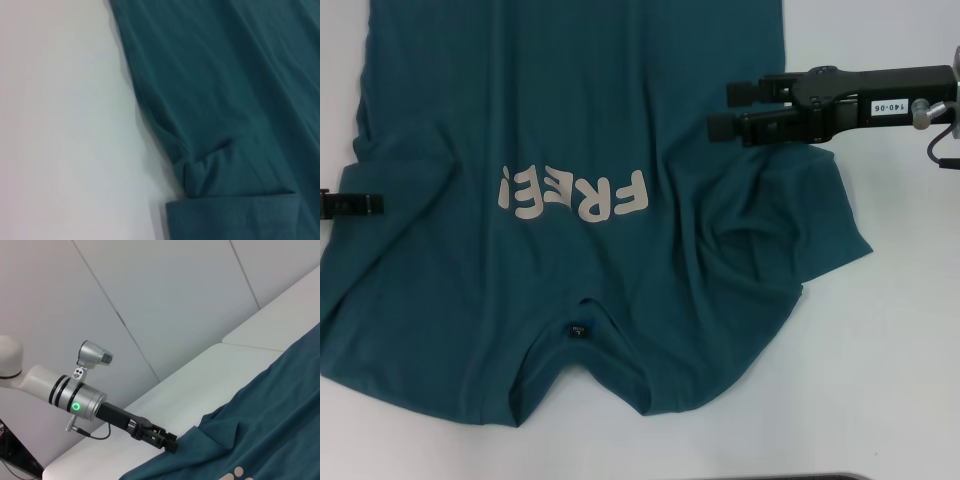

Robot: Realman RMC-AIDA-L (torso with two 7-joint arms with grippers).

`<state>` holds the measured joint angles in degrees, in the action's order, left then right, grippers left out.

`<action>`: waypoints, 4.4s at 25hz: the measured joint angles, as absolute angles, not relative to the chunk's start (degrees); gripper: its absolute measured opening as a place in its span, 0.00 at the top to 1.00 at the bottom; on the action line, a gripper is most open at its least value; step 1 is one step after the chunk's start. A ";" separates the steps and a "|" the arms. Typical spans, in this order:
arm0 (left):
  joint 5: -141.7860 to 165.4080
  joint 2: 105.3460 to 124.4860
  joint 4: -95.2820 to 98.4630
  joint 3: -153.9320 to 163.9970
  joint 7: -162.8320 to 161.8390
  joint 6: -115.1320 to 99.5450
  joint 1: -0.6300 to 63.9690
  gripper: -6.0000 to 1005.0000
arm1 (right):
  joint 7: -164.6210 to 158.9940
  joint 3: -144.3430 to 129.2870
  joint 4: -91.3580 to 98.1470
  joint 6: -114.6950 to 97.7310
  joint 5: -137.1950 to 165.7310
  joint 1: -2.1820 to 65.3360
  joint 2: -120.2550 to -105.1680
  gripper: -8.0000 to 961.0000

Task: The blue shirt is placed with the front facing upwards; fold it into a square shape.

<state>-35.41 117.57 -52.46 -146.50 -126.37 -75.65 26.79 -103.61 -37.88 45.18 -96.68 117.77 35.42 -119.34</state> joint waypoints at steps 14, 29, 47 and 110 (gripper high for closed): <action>-35.68 117.65 -53.32 -145.63 -126.17 -78.48 27.88 0.16 | -103.61 -37.88 45.18 -96.82 117.77 35.66 -119.34 0.04; -35.41 118.06 -53.79 -144.25 -125.95 -77.40 28.58 0.30 | -103.61 -37.77 45.18 -96.83 117.77 35.93 -119.34 0.04; -35.46 117.72 -54.04 -144.23 -125.97 -77.69 29.30 0.94 | -103.61 -37.72 45.06 -96.49 117.77 36.12 -119.34 0.04; -68.16 121.60 -54.08 -147.37 -114.20 -93.59 24.81 0.27 | -118.24 -35.59 46.79 -100.89 118.09 28.03 -111.44 0.04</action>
<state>-68.16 121.60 -54.08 -147.37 -114.20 -93.59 24.81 -118.24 -35.59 46.79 -100.89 118.09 28.03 -111.44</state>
